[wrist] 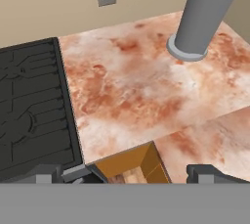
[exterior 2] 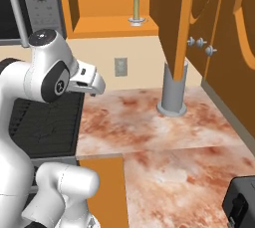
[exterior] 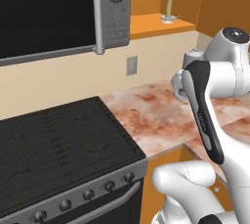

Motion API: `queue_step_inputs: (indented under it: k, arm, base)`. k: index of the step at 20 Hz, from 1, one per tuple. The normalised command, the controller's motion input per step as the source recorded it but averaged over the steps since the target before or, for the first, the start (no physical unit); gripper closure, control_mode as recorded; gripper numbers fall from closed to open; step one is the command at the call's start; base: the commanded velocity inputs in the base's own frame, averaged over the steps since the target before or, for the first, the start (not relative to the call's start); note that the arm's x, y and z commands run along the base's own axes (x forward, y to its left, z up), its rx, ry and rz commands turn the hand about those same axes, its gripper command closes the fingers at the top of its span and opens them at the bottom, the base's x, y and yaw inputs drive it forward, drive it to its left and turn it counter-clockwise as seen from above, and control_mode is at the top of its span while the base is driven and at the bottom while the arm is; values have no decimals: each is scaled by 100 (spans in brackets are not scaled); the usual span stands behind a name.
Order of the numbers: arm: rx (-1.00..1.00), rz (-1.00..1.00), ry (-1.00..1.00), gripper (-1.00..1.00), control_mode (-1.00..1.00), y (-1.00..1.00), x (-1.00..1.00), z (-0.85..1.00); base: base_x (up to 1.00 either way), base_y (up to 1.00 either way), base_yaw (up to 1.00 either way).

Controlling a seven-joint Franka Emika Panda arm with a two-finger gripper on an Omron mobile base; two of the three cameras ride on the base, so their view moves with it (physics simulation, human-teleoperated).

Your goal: Get the candle and the beer from the cabinet and move them to the dining counter.

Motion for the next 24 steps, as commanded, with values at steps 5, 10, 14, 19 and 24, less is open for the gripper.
queue_step_inputs:
  k: [5, 10, 14, 19, 24]
  arm:
    - [0, 0, 0, -100, 100, 0, 0, 0]
    - [0, 0, 0, -100, -100, -2, 0, -2]
    - [0, 0, -13, -100, -100, 0, -7, 16]
    - [0, 1, -32, -100, -100, 0, -9, 50]
    - [0, 0, -22, -100, -100, 0, 2, 48]
  base:
    - [0, 0, 0]
    - [0, 0, 0]
    - [0, 0, 0]
    - [0, 0, 0]
    - [0, 0, 0]
